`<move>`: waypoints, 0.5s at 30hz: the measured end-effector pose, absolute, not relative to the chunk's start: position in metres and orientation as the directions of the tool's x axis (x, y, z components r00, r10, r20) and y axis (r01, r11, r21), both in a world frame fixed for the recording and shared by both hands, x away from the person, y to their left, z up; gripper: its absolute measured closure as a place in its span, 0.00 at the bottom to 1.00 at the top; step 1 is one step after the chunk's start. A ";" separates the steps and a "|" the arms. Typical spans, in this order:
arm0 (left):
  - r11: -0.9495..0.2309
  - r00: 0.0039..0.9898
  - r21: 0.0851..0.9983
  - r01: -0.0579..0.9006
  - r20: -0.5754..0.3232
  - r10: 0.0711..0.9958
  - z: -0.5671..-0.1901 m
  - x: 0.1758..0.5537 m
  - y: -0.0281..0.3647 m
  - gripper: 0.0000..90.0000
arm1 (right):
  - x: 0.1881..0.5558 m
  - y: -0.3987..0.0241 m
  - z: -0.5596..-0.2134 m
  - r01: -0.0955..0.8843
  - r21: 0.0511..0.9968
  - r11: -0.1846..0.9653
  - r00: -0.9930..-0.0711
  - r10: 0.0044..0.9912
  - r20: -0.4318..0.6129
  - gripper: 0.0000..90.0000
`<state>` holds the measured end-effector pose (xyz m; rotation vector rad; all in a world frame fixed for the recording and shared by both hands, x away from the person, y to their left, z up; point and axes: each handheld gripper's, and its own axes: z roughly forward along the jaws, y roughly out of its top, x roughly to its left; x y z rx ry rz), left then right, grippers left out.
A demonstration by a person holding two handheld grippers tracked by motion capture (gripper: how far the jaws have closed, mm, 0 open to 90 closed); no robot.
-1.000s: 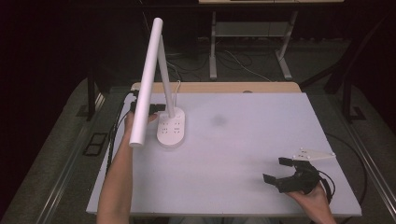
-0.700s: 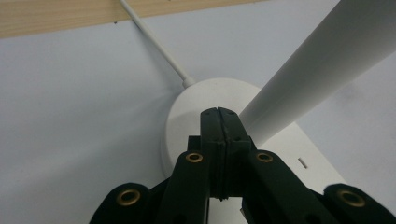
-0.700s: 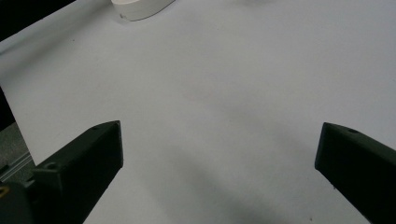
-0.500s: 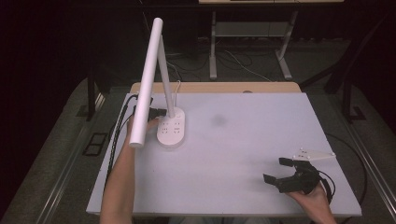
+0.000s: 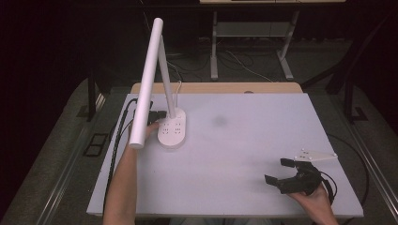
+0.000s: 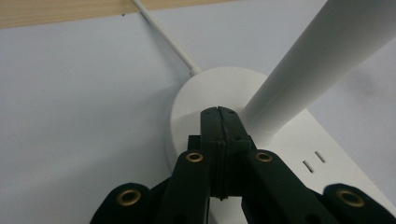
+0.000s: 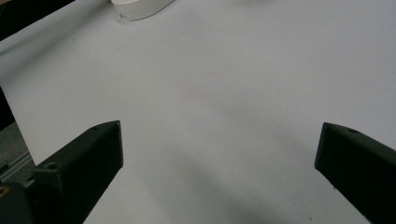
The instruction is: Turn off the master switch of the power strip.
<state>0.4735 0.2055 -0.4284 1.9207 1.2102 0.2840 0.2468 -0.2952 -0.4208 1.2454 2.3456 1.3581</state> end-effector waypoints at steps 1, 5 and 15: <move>-0.203 0.512 0.738 0.644 -0.219 0.831 -0.428 0.474 0.206 1.00 | 0.247 -0.295 -0.421 0.581 0.777 0.241 -0.640 0.725 0.254 0.01; -0.207 0.504 0.731 0.650 -0.212 0.837 -0.426 0.474 0.204 1.00 | 0.246 -0.294 -0.420 0.580 0.778 0.242 -0.640 0.725 0.252 0.01; -0.223 0.494 0.726 0.650 -0.181 0.850 -0.426 0.473 0.198 1.00 | 0.244 -0.294 -0.420 0.585 0.775 0.240 -0.638 0.726 0.257 0.01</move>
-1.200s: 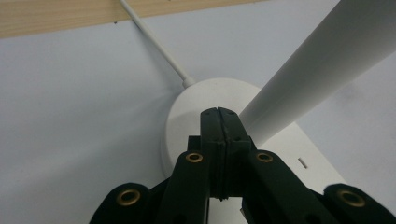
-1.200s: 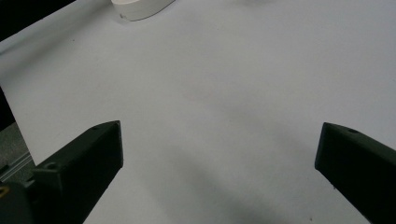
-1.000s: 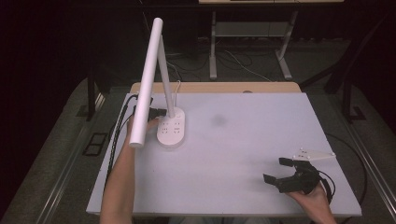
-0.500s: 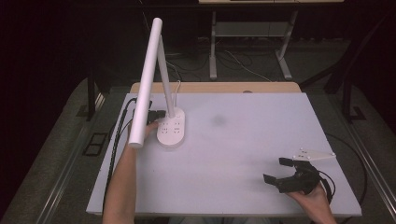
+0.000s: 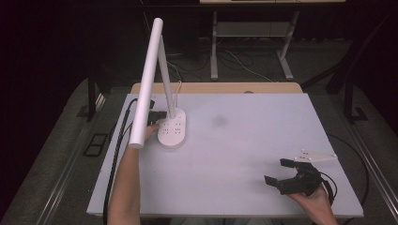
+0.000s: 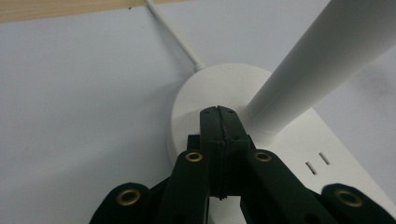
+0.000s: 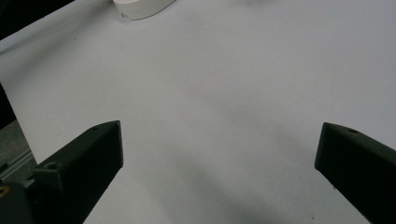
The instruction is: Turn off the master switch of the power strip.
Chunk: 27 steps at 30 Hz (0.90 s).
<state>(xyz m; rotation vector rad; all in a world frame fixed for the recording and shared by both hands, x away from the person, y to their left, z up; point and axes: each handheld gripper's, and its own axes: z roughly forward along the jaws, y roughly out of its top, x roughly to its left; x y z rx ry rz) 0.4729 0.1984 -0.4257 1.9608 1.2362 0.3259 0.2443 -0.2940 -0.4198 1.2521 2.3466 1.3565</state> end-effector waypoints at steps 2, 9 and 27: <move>-0.248 0.503 0.729 0.637 -0.149 0.852 -0.425 0.472 0.196 1.00 | 0.245 -0.294 -0.420 0.579 0.779 0.240 -0.639 0.727 0.251 0.01; -0.228 0.496 0.741 0.631 -0.160 0.853 -0.427 0.471 0.198 1.00 | 0.245 -0.294 -0.420 0.581 0.777 0.241 -0.636 0.730 0.249 0.01; -0.168 0.499 0.788 0.592 -0.195 0.844 -0.406 0.470 0.207 1.00 | 0.249 -0.295 -0.422 0.587 0.773 0.241 -0.633 0.732 0.252 0.01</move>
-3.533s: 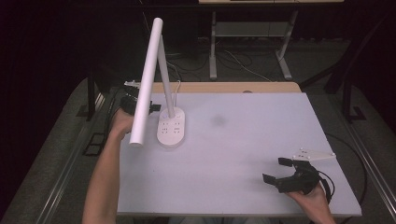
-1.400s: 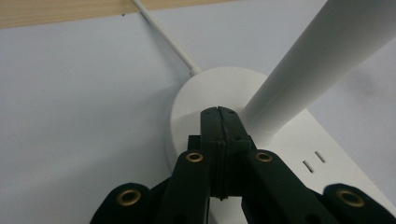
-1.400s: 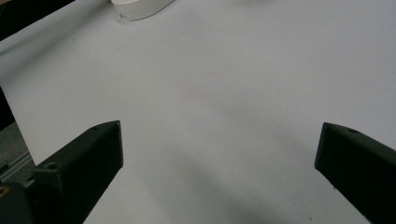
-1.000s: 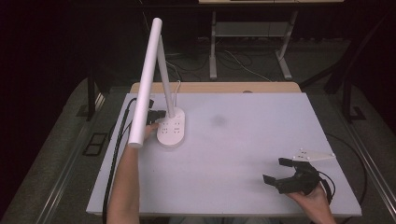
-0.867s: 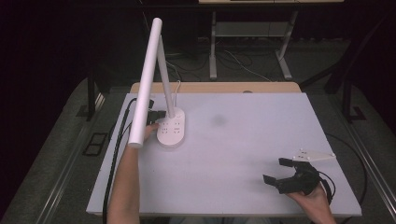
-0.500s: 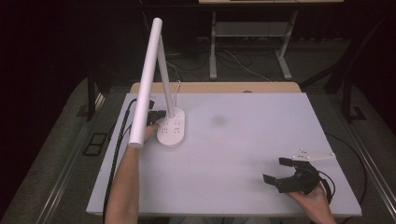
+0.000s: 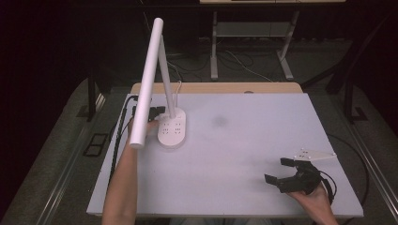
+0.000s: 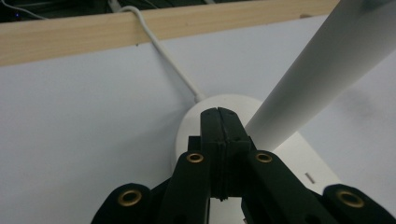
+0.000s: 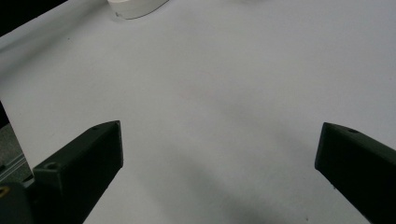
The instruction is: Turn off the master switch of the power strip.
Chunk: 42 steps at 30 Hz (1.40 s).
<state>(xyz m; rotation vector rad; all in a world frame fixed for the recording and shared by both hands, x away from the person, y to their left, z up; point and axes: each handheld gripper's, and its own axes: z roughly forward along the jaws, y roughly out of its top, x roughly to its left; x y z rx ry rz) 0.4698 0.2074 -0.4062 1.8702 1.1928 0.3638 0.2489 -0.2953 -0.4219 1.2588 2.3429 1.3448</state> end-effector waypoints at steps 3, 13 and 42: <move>-0.159 0.496 0.794 0.587 -0.198 0.846 -0.399 0.468 0.211 1.00 | 0.249 -0.295 -0.422 0.591 0.770 0.238 -0.629 0.734 0.256 0.01; -0.100 0.487 0.806 0.583 -0.249 0.837 -0.380 0.455 0.229 1.00 | 0.249 -0.296 -0.422 0.587 0.774 0.235 -0.630 0.733 0.255 0.01; -0.061 0.516 0.829 0.556 -0.287 0.807 -0.366 0.377 0.241 0.51 | 0.248 -0.295 -0.419 0.573 0.784 0.238 -0.642 0.725 0.249 0.01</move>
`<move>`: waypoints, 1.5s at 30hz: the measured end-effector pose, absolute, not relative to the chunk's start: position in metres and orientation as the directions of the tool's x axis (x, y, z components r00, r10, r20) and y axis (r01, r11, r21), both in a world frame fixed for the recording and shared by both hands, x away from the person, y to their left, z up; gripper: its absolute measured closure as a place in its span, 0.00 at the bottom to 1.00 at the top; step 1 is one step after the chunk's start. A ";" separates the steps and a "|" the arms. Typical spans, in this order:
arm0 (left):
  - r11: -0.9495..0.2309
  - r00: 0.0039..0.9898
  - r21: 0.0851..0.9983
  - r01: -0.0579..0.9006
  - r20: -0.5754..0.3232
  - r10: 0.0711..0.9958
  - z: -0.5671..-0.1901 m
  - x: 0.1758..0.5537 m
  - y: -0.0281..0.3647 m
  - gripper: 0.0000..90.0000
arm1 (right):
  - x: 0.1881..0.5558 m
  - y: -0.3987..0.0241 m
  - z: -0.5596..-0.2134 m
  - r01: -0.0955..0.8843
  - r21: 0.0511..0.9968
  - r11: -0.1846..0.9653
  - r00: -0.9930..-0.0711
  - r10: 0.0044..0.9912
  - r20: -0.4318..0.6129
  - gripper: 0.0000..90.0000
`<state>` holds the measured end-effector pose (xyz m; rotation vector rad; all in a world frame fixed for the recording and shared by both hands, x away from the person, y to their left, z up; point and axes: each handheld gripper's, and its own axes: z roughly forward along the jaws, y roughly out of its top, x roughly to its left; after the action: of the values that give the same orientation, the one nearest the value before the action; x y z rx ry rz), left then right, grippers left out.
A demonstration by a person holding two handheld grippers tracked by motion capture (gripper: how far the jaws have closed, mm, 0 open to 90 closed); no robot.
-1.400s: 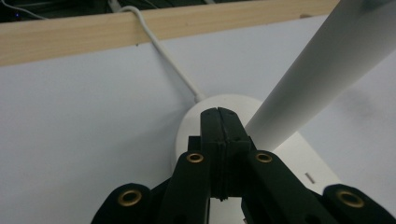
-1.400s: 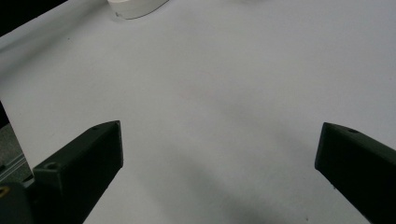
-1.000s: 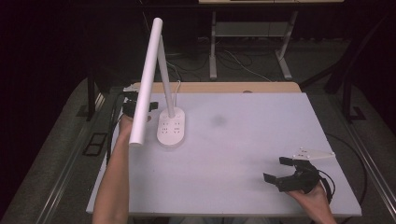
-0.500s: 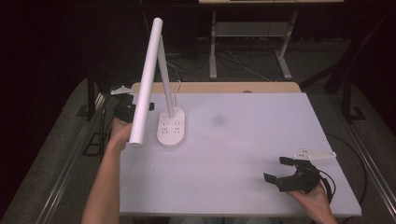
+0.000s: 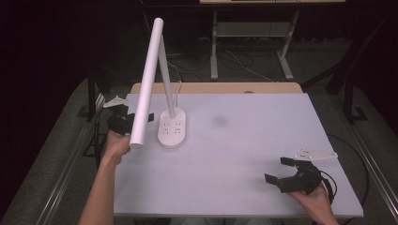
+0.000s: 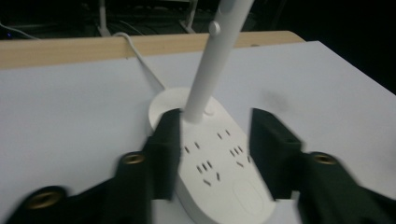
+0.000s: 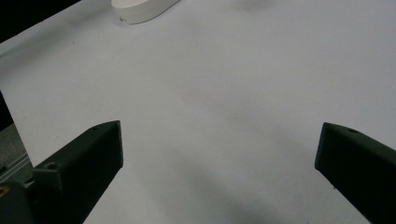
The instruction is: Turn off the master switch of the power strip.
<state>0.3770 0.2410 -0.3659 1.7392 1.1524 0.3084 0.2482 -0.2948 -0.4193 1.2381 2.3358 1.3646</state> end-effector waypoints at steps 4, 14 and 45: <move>-0.078 0.549 0.819 0.568 -0.307 0.778 -0.371 0.366 0.242 0.22 | 0.247 -0.293 -0.419 0.574 0.783 0.240 -0.643 0.724 0.250 0.01; -0.061 0.579 0.835 0.547 -0.324 0.748 -0.371 0.342 0.238 0.00 | 0.246 -0.292 -0.418 0.571 0.786 0.237 -0.642 0.726 0.247 0.01; -0.127 0.697 0.860 0.494 -0.305 0.649 -0.402 0.276 0.205 0.00 | 0.242 -0.292 -0.417 0.570 0.789 0.229 -0.641 0.724 0.253 0.01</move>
<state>0.2764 0.2049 -0.4016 1.7770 0.9102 0.1709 0.2424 -0.2921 -0.4170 1.2388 2.3258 1.3785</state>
